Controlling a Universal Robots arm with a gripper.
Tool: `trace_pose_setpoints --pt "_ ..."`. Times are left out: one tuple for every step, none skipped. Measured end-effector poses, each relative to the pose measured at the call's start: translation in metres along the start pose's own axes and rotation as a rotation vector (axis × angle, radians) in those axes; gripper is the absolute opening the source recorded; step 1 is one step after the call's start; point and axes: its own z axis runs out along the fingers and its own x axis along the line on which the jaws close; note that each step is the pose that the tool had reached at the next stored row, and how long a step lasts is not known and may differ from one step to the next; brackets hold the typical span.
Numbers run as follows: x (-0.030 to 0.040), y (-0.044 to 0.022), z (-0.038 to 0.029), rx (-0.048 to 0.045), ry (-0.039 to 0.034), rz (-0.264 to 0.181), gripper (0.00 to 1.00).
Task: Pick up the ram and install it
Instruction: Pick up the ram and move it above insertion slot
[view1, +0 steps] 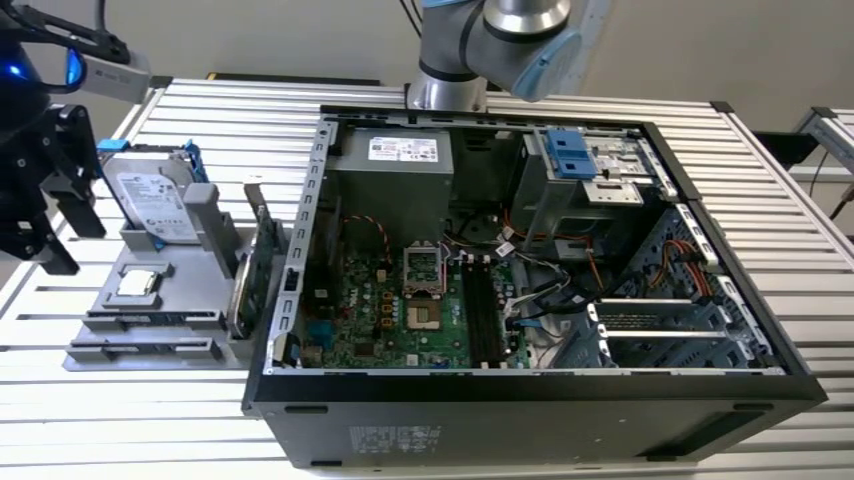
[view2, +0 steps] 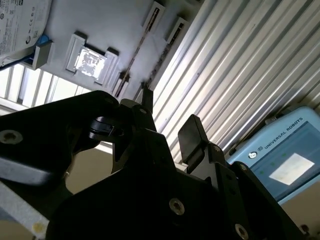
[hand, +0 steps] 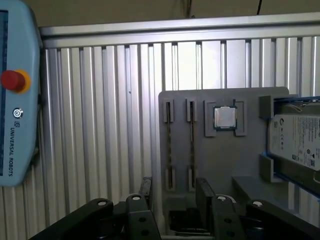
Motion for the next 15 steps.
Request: trace_pose_setpoints --pt "-0.0002 0.0000 0.0008 0.0000 0.0011 0.000 1.00" --pt "-0.0003 -0.0001 0.0017 0.0002 0.0017 0.000 1.00" --pt "-0.0004 -0.0001 0.0026 0.0003 0.0022 0.000 1.00" --pt "-0.0005 -0.0001 0.0033 0.0002 0.0027 0.000 1.00" --pt "-0.0006 0.0000 0.0040 0.0002 0.0032 0.000 1.00" --pt "-0.0008 -0.0001 0.0048 0.0003 0.0038 0.000 1.00" --pt "-0.0009 -0.0001 0.0055 0.0002 0.0045 0.000 1.00" --pt "-0.0011 0.0000 0.0062 0.0002 0.0053 0.000 1.00" --pt "-0.0013 0.0000 0.0069 0.0003 0.0059 0.000 1.00" --pt "-0.0014 0.0000 0.0077 0.0004 0.0065 0.000 1.00" --pt "-0.0015 0.0000 0.0084 0.0003 0.0072 0.000 1.00" --pt "-0.0017 0.0000 0.0091 0.0004 0.0078 0.000 1.00" --pt "-0.0019 0.0000 0.0099 0.0005 0.0083 0.000 1.00" --pt "-0.0020 0.0000 0.0105 0.0004 0.0089 0.000 1.00" --pt "-0.0021 0.0000 0.0112 0.0005 0.0094 0.000 1.00"
